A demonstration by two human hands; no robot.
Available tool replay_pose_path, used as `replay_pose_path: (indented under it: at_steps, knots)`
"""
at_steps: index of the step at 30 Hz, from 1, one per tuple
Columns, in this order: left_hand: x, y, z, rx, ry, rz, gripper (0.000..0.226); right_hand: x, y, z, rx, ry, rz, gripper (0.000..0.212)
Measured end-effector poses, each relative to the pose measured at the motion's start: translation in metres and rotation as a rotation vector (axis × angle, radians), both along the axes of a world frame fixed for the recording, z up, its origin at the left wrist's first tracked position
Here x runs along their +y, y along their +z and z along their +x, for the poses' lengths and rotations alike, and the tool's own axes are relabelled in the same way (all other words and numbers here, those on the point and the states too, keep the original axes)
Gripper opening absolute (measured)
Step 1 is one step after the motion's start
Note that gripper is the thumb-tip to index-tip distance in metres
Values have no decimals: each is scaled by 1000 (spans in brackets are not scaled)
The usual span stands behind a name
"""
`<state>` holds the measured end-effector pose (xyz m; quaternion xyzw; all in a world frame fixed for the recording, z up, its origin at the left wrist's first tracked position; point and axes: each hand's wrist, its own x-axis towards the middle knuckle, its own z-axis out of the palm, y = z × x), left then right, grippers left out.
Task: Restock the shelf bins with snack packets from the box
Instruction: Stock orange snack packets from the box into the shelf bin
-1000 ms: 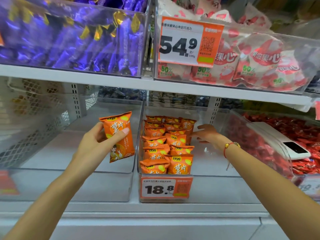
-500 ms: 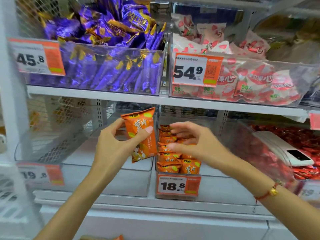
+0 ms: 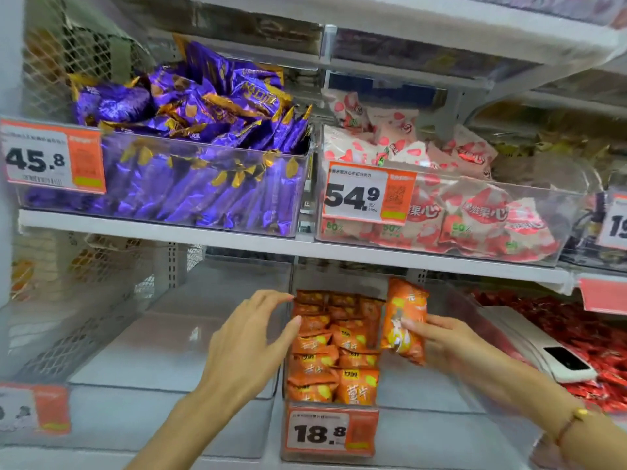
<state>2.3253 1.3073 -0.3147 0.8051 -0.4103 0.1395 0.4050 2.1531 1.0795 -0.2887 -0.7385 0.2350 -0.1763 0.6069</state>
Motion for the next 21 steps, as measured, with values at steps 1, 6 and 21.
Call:
replay_pose_path:
  at_steps: [1,6,21]
  knots:
    - [-4,-5,2,-2,6,48,41,-14,-1,6,39,-25,-20,54]
    - [-9,-27,13,172,-59,-7,44,-50,-18,46,185,-172,-172,29]
    - [-12,-28,17,289,-88,-101,47,-60,-62,87,200,-253,-314,34]
